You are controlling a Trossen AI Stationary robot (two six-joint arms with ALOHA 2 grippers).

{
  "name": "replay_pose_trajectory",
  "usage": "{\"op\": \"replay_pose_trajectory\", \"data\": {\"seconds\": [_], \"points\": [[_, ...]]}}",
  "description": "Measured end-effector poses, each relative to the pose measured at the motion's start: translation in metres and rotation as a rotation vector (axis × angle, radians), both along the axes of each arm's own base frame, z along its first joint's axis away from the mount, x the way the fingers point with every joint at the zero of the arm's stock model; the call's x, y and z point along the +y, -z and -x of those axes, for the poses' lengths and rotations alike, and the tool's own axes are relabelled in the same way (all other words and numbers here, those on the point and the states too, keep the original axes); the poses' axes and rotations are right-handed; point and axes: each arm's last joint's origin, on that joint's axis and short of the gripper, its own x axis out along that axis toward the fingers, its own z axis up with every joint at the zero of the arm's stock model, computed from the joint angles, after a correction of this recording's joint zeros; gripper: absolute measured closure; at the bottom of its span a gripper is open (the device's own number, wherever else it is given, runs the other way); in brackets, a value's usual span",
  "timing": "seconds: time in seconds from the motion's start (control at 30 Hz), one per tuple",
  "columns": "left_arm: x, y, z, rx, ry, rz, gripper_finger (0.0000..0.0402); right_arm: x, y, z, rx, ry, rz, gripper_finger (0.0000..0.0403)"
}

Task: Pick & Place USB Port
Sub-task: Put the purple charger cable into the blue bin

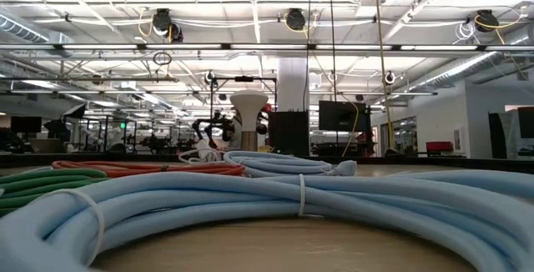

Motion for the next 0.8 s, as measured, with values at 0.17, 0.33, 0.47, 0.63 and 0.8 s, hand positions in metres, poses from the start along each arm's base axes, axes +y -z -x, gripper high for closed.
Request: {"op": "replay_pose_trajectory", "data": {"seconds": [0.17,0.33,0.47,0.63,0.8], "points": [[0.005,-0.002,0.000,-0.018,-0.020,-0.001,0.0162,0.002,0.013,-0.016,0.005,-0.083,-0.053,0.0397],[0.010,-0.001,0.000,-0.016,-0.029,-0.010,0.0190,0.005,0.026,-0.040,0.020,-0.164,-0.103,0.0397],[0.012,0.001,-0.001,0.012,-0.035,0.011,0.0233,0.009,0.022,-0.054,0.021,-0.212,-0.084,0.0397],[0.009,0.000,0.000,0.016,-0.013,0.005,0.0373,0.008,0.017,-0.058,0.029,-0.205,-0.009,0.0385],[0.006,-0.002,0.002,0.010,-0.013,0.037,0.0393,0.006,0.014,-0.056,0.033,-0.190,0.007,0.0368]]}}
